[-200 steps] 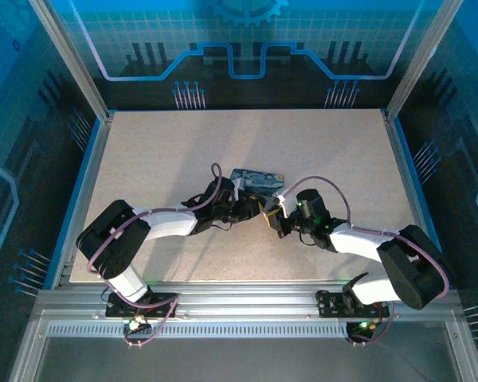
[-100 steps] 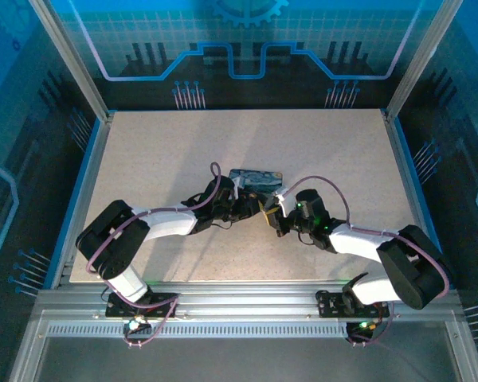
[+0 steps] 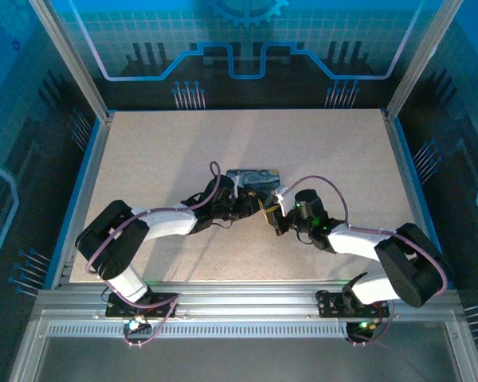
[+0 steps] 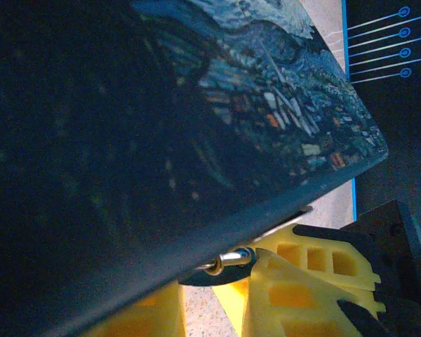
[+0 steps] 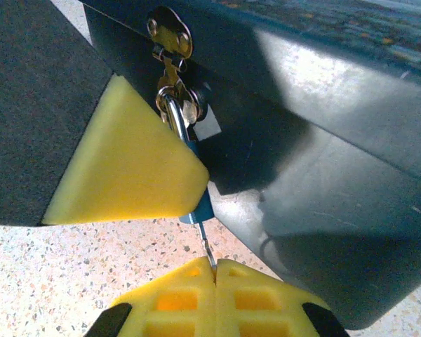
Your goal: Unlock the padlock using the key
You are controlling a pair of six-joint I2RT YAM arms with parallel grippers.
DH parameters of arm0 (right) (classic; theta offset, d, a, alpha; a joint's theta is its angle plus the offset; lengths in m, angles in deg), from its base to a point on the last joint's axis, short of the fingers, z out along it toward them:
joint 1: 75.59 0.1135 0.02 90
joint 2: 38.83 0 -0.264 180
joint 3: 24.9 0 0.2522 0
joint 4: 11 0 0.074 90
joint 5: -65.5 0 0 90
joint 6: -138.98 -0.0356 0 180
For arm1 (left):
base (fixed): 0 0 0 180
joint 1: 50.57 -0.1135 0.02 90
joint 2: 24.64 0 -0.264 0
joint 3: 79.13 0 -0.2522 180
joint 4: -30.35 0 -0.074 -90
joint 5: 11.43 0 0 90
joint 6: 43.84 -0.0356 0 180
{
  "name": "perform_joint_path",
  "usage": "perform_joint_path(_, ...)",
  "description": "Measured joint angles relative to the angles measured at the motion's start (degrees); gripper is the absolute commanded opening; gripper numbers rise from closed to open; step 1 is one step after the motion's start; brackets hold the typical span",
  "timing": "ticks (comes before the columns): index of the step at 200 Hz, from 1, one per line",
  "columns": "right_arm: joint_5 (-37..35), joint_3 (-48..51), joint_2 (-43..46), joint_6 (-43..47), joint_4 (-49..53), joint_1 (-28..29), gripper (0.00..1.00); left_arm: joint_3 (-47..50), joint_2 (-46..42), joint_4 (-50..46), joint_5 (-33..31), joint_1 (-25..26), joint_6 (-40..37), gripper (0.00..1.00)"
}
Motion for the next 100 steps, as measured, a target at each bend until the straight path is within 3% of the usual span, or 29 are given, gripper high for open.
perform_joint_path(100,5.27,-0.92,-2.67,-3.45,-3.43,-1.70,0.00,0.00,-0.35,-0.13,-0.20,-0.04,0.02,0.11)
